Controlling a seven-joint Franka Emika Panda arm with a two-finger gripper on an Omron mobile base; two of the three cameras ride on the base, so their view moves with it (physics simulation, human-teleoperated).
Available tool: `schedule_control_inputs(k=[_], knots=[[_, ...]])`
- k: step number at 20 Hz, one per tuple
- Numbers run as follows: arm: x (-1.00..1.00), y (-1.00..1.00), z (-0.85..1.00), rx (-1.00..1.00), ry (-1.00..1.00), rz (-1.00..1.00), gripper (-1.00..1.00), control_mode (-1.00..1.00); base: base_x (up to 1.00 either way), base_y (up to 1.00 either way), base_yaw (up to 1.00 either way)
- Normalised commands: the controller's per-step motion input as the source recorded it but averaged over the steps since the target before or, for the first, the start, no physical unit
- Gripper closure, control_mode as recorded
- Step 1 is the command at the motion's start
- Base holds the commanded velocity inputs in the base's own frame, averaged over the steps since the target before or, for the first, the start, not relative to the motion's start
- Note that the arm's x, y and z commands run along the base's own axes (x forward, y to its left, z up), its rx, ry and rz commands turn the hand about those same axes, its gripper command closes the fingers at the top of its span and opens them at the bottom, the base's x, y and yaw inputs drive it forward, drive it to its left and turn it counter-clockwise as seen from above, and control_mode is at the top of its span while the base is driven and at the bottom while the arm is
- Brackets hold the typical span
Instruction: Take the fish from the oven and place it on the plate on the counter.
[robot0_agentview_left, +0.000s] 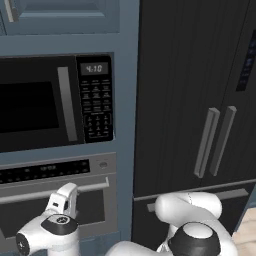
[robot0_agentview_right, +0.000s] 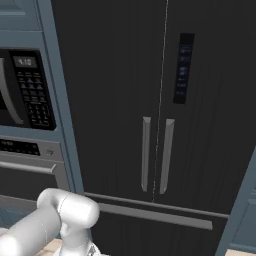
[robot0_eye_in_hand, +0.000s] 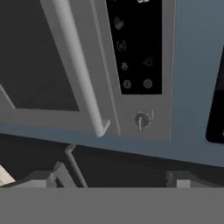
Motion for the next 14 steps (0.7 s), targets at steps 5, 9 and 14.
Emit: schedule_control_inputs(k=[5, 9, 14], knots=[[0.30, 0.00, -0.06, 0.00, -0.12, 0.18, -1.00, -1.00, 0.00, 0.00, 0.00], [0.30, 0.00, -0.22, 0.00, -0.04, 0.11, -1.00, -1.00, 0.00, 0.00, 0.00], [0.27, 0.01, -0.24, 0.00, -0.01, 0.04, -1.00, -1.00, 0.00, 0.00, 0.00]])
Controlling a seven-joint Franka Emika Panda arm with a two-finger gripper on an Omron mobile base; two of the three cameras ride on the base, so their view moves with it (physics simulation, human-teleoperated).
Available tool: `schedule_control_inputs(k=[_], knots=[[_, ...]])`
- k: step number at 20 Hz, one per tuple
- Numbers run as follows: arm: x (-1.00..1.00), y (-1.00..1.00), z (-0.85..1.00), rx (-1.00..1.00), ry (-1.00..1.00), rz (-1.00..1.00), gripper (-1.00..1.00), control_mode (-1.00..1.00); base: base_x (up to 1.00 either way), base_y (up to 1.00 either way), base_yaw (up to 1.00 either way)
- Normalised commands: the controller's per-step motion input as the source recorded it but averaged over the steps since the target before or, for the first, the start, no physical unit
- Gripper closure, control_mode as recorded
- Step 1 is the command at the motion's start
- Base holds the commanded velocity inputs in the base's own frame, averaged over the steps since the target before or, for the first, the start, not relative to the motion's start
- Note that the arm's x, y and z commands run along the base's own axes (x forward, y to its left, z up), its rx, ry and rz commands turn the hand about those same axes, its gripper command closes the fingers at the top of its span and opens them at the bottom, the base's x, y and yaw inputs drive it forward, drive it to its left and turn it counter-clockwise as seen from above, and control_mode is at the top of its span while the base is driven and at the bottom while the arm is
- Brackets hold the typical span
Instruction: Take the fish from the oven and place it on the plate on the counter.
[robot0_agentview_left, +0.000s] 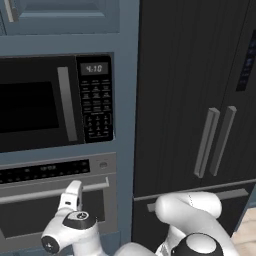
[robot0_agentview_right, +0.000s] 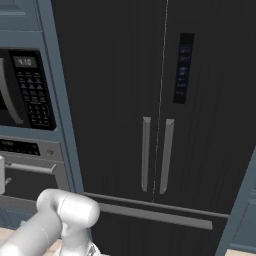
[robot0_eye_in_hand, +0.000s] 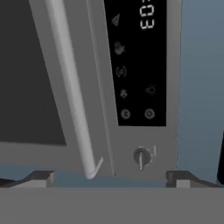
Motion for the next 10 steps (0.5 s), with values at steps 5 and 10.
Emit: schedule_control_inputs(k=[5, 10], knots=[[0.31, 0.04, -0.17, 0.00, -0.11, 0.02, -1.00, -1.00, 0.00, 0.00, 0.00], [0.28, 0.08, -0.21, 0.00, -0.10, 0.01, -1.00, -1.00, 0.00, 0.00, 0.00]])
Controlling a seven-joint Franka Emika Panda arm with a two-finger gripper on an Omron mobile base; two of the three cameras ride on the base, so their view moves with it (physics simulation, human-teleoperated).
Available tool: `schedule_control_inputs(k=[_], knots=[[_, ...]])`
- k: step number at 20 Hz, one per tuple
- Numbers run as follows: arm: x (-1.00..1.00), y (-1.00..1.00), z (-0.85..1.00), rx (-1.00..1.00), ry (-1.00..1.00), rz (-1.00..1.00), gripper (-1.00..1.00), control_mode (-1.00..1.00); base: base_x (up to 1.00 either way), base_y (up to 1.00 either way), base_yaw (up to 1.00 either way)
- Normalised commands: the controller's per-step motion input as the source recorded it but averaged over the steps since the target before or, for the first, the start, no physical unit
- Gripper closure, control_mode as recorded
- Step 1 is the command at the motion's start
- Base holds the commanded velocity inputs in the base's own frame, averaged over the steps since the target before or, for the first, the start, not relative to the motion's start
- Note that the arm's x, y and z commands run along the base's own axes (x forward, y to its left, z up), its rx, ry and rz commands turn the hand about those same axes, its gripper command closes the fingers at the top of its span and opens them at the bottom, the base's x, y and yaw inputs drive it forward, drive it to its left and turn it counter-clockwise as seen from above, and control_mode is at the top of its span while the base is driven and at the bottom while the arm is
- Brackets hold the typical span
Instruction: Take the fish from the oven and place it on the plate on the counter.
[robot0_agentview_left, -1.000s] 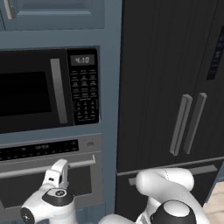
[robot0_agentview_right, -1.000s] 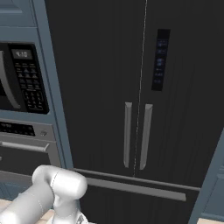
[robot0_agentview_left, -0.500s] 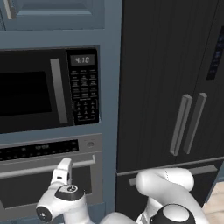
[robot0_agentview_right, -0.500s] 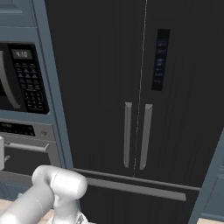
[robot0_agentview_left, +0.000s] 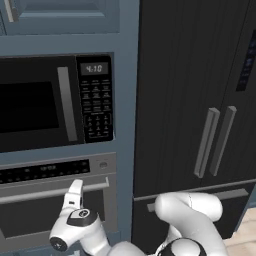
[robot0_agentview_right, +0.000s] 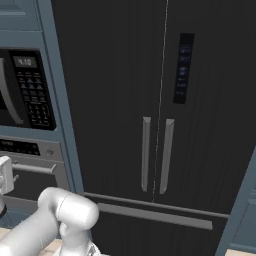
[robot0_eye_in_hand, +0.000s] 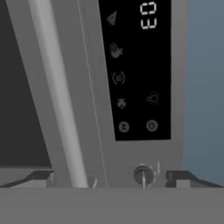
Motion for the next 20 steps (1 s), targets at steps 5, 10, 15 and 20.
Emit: schedule_control_inputs(k=[5, 10, 15, 20], knots=[[0.32, 0.12, -0.20, 0.00, -0.08, 0.01, -1.00, -1.00, 0.00, 0.00, 0.00], [0.30, 0.14, -0.23, 0.00, -0.06, 0.00, -1.00, -1.00, 0.00, 0.00, 0.00], [0.15, 0.12, -0.30, 0.00, 0.00, 0.00, -1.00, -1.00, 0.00, 0.00, 0.00], [0.21, 0.11, -0.23, 0.00, 0.00, 0.00, -1.00, -1.00, 0.00, 0.00, 0.00]])
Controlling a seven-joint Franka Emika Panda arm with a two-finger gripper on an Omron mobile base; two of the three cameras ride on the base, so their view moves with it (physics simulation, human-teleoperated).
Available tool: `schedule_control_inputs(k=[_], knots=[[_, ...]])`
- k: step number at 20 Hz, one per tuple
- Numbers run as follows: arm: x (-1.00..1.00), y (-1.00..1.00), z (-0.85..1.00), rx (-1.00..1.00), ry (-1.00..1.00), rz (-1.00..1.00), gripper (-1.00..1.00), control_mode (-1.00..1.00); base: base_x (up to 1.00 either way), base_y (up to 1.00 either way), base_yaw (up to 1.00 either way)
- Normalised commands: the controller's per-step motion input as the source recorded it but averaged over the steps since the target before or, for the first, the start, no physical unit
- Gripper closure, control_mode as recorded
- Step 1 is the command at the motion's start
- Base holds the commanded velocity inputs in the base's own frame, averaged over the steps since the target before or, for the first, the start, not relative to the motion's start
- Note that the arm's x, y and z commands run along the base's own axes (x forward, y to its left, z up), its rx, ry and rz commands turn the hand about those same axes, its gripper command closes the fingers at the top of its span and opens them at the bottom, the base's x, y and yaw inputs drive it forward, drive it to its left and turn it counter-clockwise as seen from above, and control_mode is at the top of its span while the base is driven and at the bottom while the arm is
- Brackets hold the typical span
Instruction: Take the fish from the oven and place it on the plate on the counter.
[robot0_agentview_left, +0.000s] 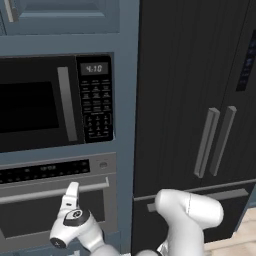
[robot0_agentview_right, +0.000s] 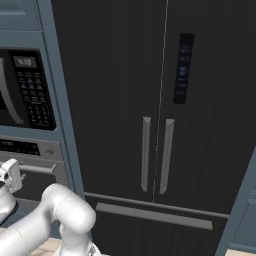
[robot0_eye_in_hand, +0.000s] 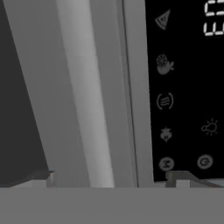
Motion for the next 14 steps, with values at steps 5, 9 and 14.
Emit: schedule_control_inputs(k=[5, 9, 14], knots=[[0.32, 0.07, -0.22, 0.00, 0.00, 0.00, -1.00, -1.00, 0.00, 0.00, 0.00], [0.35, 0.05, -0.22, 0.00, 0.00, 0.00, -1.00, -1.00, 0.00, 0.00, 0.00], [0.36, 0.07, -0.27, 0.00, 0.00, 0.00, -1.00, -1.00, 0.00, 0.00, 0.00]])
